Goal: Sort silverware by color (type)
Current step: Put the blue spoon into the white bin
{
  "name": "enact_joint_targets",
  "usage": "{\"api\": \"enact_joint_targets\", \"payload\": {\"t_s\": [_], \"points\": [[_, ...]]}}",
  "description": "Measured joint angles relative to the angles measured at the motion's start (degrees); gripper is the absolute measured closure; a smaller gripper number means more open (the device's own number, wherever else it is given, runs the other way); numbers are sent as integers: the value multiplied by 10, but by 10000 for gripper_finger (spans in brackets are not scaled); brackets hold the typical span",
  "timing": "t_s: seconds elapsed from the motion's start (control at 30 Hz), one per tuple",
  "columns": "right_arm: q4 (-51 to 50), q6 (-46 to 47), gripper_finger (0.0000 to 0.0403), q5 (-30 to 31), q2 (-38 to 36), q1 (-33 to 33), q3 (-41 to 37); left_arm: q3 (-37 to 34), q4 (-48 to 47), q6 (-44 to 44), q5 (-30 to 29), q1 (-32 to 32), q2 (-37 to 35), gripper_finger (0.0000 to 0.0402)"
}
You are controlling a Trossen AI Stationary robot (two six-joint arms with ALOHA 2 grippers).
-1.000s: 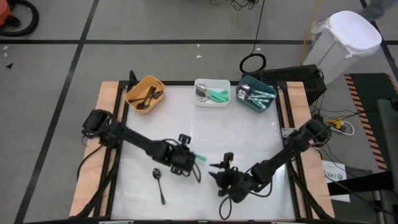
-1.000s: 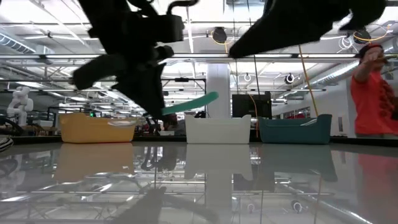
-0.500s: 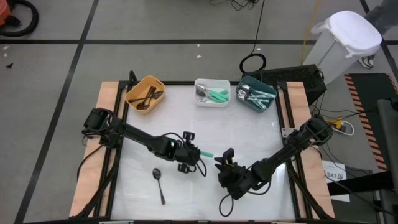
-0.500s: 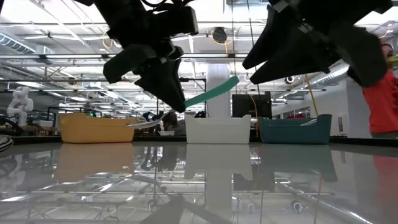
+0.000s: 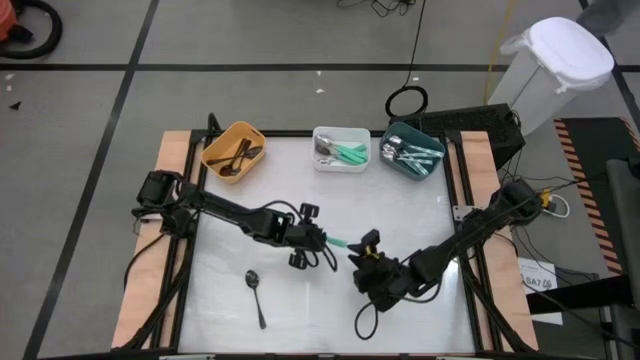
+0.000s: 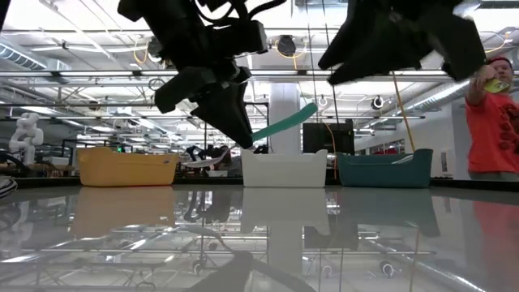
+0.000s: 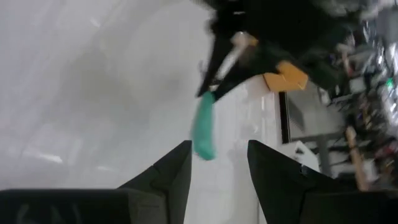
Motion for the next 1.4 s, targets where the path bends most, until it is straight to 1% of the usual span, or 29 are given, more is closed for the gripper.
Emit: {"api": "enact_joint_targets", "payload": {"t_s": [0.13, 0.23, 0.33, 0.4, 0.57, 0.67, 0.77, 0.87, 1.03, 1.13, 1.3, 1.4], "points": [[-31, 67, 249, -20, -36, -14, 0, 0, 30, 26, -1, 5, 0, 364], [-46, 120, 249, -30, -53, -31, 0, 11, 43, 48, -19, 5, 0, 364], [-62, 161, 249, -30, -56, -45, 0, 25, 46, 52, -42, 5, 0, 364], [-67, 175, 249, -30, -55, -48, 0, 27, 43, 49, -45, 5, 0, 364], [-46, 193, 249, -32, -55, -55, -3, 29, 47, 26, -47, 5, 1, 364], [-35, 205, 249, -57, -55, -56, -3, 29, 44, 10, -48, 5, 2, 364], [-27, 236, 250, -79, -55, -57, -3, 29, 44, -7, -50, 3, 2, 364], [-26, 278, 250, -78, -55, -60, -3, 29, 47, -18, -51, -6, 2, 364], [-22, 308, 250, -77, -55, -62, -3, 29, 56, -32, -55, -29, 2, 364], [-21, 328, 250, -80, -55, -63, -3, 29, 53, -49, -80, -41, 2, 364], [6, 353, 250, -129, -44, -67, -3, 29, 55, -86, -87, -57, 2, 364], [24, 355, 250, -134, -31, -68, -3, 29, 55, -99, -90, -65, 2, 364]]}}
